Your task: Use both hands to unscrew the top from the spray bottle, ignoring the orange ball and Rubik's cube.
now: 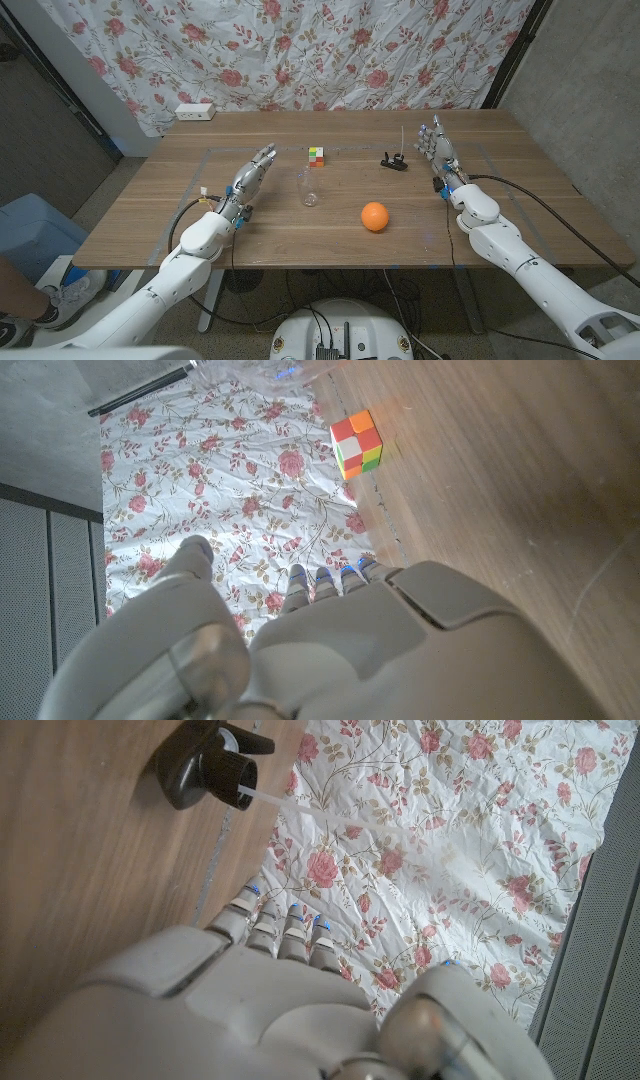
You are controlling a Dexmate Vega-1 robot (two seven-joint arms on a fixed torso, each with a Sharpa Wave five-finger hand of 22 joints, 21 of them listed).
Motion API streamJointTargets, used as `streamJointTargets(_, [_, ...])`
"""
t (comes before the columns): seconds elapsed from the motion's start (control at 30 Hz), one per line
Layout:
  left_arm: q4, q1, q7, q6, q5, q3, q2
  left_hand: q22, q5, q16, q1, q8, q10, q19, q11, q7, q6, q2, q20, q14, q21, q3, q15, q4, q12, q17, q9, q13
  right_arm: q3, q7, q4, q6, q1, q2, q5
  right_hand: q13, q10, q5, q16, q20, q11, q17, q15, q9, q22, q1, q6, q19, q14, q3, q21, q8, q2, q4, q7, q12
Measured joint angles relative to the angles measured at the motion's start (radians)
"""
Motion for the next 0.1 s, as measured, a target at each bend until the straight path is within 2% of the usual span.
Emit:
streamJointTargets(0.03, [0.017, -0.007, 0.005, -0.003, -0.003, 0.0, -0.02, 0.0, 0.0, 0.0, -0.007, 0.001, 0.002, 0.0, 0.002, 0.002, 0.002, 0.007, 0.0, 0.0, 0.0, 0.0, 0.0, 0.004, 0.0, 0.0, 0.0, 0.0, -0.002, 0.007, 0.011, 0.004, 0.007, 0.004, 0.002, 0.0, 0.005, 0.0, 0.0, -0.001, -0.002, -0.003, -0.004, 0.0, 0.0, -0.005, 0.0, 0.0, -0.004, 0.0, 0.0, 0.001, 0.005, 0.0, 0.0, 0.0])
streamJointTargets(0.1, [0.02, -0.008, 0.009, -0.007, -0.007, 0.0, -0.023, 0.0, 0.008, 0.0, -0.019, 0.003, 0.009, 0.0, 0.002, 0.006, 0.006, 0.018, 0.0, 0.004, 0.0, 0.002, -0.004, 0.011, 0.005, 0.0, 0.0, 0.0, -0.004, 0.008, 0.023, 0.005, 0.016, 0.01, 0.003, 0.0, 0.008, 0.0, 0.0, -0.008, -0.005, -0.005, -0.011, 0.0, 0.0, -0.005, 0.007, 0.006, 0.0, 0.0, 0.0, 0.004, 0.005, 0.0, 0.0, 0.0])
